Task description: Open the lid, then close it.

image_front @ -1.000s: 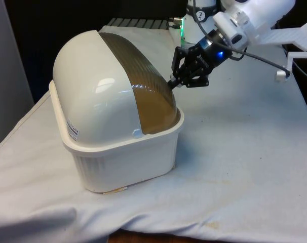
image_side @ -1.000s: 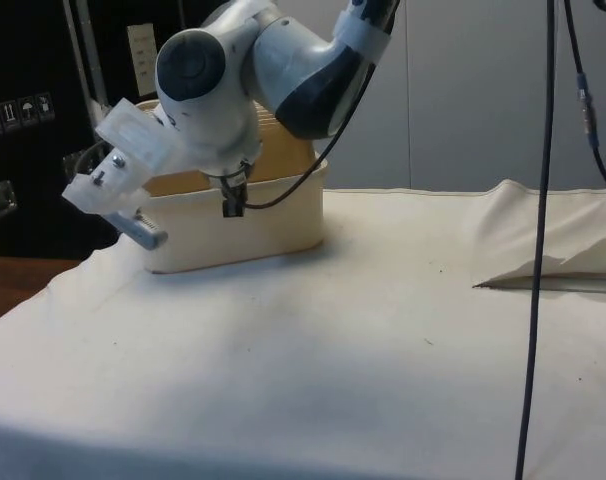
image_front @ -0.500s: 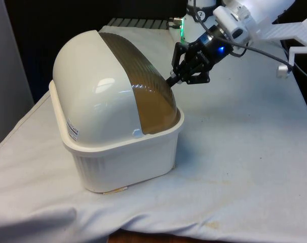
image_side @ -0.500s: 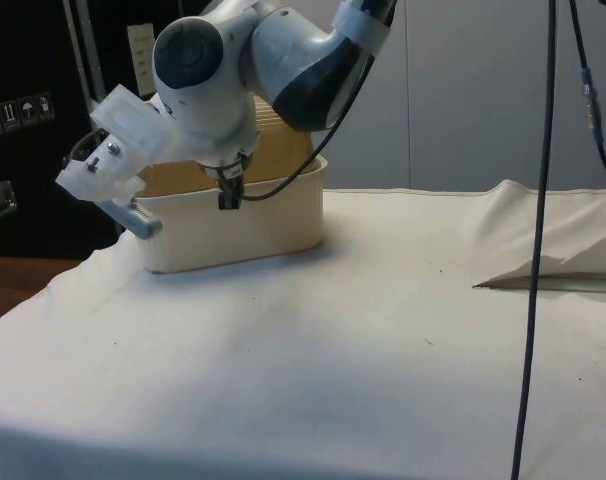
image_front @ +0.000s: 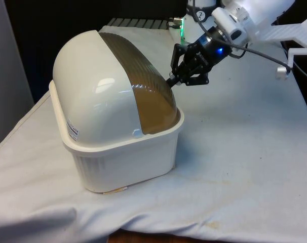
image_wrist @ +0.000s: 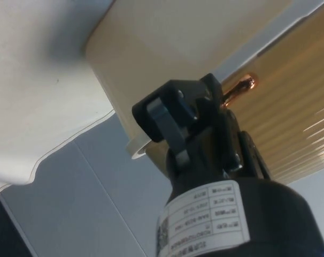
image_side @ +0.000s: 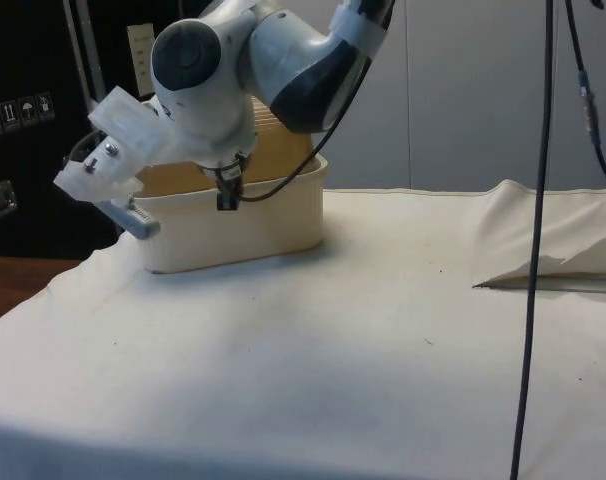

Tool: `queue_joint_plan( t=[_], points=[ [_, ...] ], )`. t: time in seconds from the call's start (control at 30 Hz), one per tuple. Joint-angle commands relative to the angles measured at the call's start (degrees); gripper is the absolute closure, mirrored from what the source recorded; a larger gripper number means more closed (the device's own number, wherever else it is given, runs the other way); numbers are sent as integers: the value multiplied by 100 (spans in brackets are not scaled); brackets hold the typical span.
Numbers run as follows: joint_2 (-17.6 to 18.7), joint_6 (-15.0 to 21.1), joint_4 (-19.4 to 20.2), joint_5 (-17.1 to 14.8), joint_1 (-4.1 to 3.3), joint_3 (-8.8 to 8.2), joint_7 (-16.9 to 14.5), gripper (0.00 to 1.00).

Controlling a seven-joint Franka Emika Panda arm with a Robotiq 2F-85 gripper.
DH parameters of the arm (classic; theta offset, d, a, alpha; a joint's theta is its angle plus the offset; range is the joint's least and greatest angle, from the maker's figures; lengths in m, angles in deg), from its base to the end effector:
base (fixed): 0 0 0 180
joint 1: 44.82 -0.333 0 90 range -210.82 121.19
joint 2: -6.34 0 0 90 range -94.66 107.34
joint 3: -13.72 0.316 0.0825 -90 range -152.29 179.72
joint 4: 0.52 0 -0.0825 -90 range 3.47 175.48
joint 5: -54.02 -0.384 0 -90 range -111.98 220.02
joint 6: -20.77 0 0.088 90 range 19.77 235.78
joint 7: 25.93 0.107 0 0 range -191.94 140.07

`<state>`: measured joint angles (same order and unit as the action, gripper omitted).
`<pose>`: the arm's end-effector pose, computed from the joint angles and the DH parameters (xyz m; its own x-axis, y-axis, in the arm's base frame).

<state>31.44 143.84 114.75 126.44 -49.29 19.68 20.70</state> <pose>0.5893 0.0668 0.2308 0.9501 0.3016 0.0790 0.1278 -0.6078 0.7838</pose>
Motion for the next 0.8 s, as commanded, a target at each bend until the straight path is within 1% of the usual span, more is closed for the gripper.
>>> queue_joint_plan(
  t=[0.0, 0.03, 0.27, 0.3, 0.33, 0.47, 0.57, 0.6, 0.63, 0.77],
  points=[
    [6, 0, -17, 0, 0, -6, 0, 100],
    [29, 69, -52, 0, 34, -11, -29, 100],
    [46, 46, -126, 11, 34, -74, -46, 100],
    [34, -11, -115, 0, 6, -69, -6, 100],
    [34, 40, -132, 11, 40, -86, -46, 100],
    [-17, 23, -132, -6, 40, -115, -63, 100],
    [-74, 6, -126, -11, 29, -126, -63, 100],
    [-34, -23, -143, 0, 11, -132, -17, 100],
    [-126, -11, -115, -17, 23, -132, -63, 100],
    [-223, -34, -80, -17, 17, -126, -57, 100]
  ],
)
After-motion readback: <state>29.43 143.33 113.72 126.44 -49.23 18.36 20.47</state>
